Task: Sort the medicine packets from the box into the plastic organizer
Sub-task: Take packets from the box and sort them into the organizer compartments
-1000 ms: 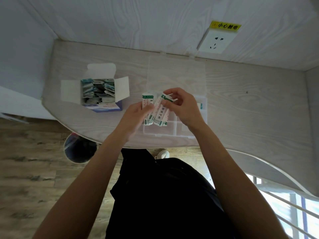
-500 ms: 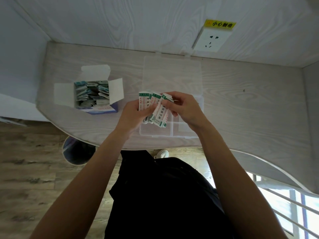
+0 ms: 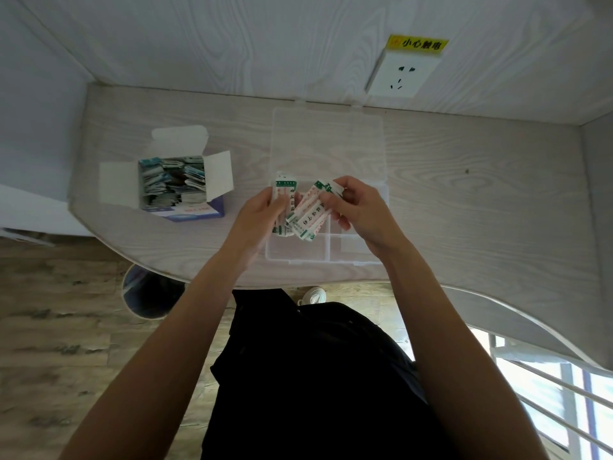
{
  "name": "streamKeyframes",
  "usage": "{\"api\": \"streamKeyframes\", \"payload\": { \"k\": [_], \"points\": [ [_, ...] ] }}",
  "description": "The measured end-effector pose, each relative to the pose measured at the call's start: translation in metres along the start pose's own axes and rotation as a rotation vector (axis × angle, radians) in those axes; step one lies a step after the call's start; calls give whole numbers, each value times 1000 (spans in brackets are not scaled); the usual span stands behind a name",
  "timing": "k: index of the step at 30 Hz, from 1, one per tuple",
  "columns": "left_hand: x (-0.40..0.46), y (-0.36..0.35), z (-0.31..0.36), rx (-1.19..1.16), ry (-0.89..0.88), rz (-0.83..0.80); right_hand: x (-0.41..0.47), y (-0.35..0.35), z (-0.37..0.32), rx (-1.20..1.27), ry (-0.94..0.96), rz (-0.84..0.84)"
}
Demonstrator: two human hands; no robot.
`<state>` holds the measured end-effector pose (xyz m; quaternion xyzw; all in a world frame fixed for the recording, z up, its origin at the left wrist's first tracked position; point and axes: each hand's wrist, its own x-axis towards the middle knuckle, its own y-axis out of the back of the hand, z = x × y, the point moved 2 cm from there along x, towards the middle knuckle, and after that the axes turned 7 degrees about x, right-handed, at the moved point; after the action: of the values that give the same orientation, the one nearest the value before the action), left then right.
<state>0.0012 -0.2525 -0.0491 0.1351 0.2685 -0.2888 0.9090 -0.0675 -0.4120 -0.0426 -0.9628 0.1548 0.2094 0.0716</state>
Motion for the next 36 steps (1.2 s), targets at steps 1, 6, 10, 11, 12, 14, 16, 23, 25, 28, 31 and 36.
{"api": "streamKeyframes", "payload": {
  "k": [1,6,10,11,12,14,16,23,25,28,31,36],
  "points": [
    [1,1,0,2,-24,7,-1,0,-1,18,-3,-11],
    [2,-1,6,-39,-94,32,0,-10,0,-41,-3,-35],
    [-1,-2,10,-40,-66,-15,0,-13,1,-15,3,-21],
    [-1,-2,9,-37,-51,-36,0,-13,2,-5,7,-12],
    [-2,-2,9,-36,-34,-52,0,-12,2,6,8,-3],
    [-1,-2,8,-41,-9,-76,0,-12,4,28,-4,5],
    [-1,-1,7,-26,-9,-82,1,-12,4,32,-15,-2],
    [4,3,6,-26,-25,-28,-1,-15,4,29,6,-14],
    [5,5,5,-46,-34,4,-1,-16,5,34,11,9],
    [5,3,5,-56,-48,0,0,-18,6,33,19,54],
    [4,4,4,-72,-54,13,2,-18,5,24,6,72],
    [3,8,3,-65,-74,65,2,-22,3,-5,18,0]
  ]
}}
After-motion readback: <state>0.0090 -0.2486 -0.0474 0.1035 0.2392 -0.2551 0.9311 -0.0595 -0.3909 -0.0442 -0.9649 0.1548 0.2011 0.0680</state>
